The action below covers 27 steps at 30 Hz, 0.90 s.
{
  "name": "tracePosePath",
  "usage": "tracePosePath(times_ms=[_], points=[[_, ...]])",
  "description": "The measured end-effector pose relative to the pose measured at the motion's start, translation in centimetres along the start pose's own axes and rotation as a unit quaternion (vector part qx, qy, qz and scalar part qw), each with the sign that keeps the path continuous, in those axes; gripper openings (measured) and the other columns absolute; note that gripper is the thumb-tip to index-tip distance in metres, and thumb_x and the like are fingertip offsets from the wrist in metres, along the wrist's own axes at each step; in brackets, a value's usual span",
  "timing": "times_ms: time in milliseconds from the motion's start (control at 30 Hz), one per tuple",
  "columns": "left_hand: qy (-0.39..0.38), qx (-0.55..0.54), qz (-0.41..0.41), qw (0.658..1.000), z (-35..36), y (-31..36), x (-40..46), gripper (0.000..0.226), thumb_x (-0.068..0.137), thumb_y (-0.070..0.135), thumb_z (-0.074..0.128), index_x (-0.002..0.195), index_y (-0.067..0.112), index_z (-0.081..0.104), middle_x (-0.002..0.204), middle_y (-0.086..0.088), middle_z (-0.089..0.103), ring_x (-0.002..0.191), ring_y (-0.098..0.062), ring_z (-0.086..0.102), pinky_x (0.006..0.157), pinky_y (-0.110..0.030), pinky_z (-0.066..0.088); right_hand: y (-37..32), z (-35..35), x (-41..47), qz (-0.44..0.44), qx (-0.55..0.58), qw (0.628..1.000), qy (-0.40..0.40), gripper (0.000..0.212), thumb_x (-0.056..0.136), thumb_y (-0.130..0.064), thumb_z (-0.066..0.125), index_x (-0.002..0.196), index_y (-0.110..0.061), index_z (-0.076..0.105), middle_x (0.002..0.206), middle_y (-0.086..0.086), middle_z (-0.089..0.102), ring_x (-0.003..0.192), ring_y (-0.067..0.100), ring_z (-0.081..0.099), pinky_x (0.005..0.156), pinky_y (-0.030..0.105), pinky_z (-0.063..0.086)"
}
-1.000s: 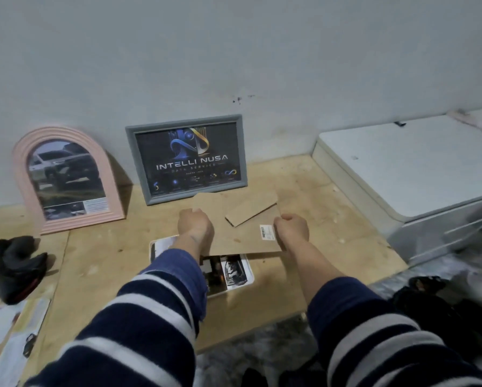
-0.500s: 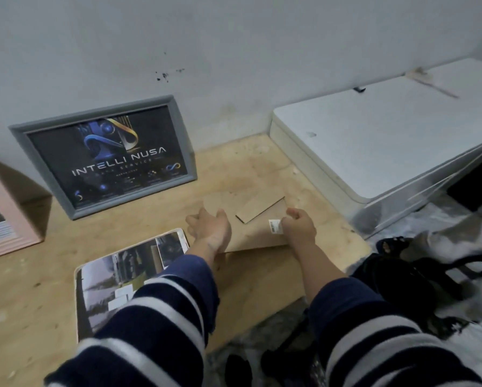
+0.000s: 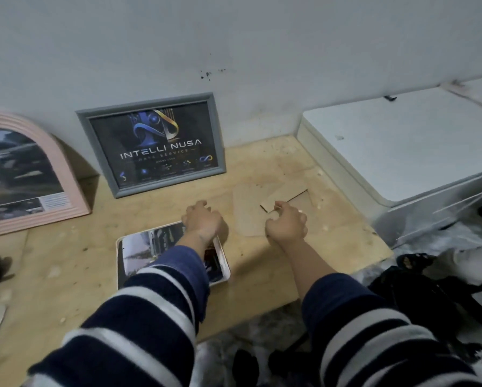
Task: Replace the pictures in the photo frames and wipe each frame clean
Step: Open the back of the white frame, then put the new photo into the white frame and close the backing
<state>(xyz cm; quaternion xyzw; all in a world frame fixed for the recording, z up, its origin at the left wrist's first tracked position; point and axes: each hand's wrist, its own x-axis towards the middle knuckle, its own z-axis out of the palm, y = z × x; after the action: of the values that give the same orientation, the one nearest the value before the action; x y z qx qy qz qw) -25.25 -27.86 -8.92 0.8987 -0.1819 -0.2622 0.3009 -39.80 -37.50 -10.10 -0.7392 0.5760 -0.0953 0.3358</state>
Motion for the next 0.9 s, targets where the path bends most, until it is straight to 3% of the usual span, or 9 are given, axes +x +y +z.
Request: tracePosePath(times_ms=[333,467,567,633,767,900], points=[[0.016,0.090,-0.013,0.996,-7.4,-8.9,-2.5,0.054,0.089,0.026,0.058,0.141,0.018,0.042,0.146,-0.008,0.035,0.132,-0.030,0.035,0.109,-0.048,0.034,-5.0,6.0,-6.2,-0.179,-0.155,0.964,-0.122,0.057,0.089,-0.033,0.055,0.143,-0.025,0.038,0.145,0.003,0.037,0.131,0.026,0.028,0.107,0.039,0.028],[0.012,0.150,-0.028,0.988,-8.7,-12.2,-2.7,0.048,0.088,0.035,0.060,0.131,0.018,0.046,0.143,-0.009,0.035,0.132,-0.030,0.032,0.106,-0.049,0.033,-6.1,7.4,-6.3,-0.188,-0.218,0.948,-0.137,0.065,0.088,-0.050,0.055,0.145,-0.026,0.036,0.149,0.007,0.029,0.133,0.029,0.024,0.107,0.042,0.028],[-0.001,0.180,-0.023,0.983,-8.8,-13.9,-2.7,0.055,0.083,0.039,0.066,0.130,0.019,0.045,0.148,-0.008,0.030,0.134,-0.029,0.028,0.107,-0.048,0.032,-6.5,8.0,-6.0,-0.177,-0.261,0.935,-0.165,0.084,0.082,-0.065,0.055,0.149,-0.024,0.026,0.158,0.008,0.011,0.141,0.032,0.011,0.114,0.047,0.020],[-0.002,0.183,-0.016,0.983,-8.6,-14.3,-2.7,0.057,0.082,0.039,0.068,0.129,0.019,0.043,0.147,-0.007,0.030,0.133,-0.029,0.029,0.105,-0.048,0.034,-6.6,8.6,-6.0,-0.179,-0.291,0.925,-0.167,0.090,0.080,-0.067,0.054,0.151,-0.022,0.021,0.160,0.007,0.003,0.143,0.033,0.006,0.115,0.048,0.017],[0.012,0.177,-0.010,0.984,-8.3,-14.5,-2.6,0.054,0.081,0.037,0.071,0.124,0.019,0.043,0.141,-0.007,0.034,0.129,-0.029,0.030,0.102,-0.049,0.036,-6.1,9.8,-6.6,-0.193,-0.264,0.936,-0.132,0.088,0.083,-0.058,0.059,0.151,-0.018,0.021,0.158,0.002,0.014,0.139,0.029,0.016,0.112,0.044,0.020],[0.021,0.182,-0.012,0.983,-8.3,-14.6,-2.6,0.059,0.080,0.038,0.072,0.126,0.018,0.041,0.140,-0.006,0.033,0.129,-0.028,0.029,0.100,-0.047,0.037,-5.6,10.5,-6.7,-0.194,-0.241,0.946,-0.101,0.084,0.081,-0.056,0.063,0.148,-0.021,0.027,0.155,-0.001,0.018,0.140,0.027,0.014,0.116,0.044,0.015]])
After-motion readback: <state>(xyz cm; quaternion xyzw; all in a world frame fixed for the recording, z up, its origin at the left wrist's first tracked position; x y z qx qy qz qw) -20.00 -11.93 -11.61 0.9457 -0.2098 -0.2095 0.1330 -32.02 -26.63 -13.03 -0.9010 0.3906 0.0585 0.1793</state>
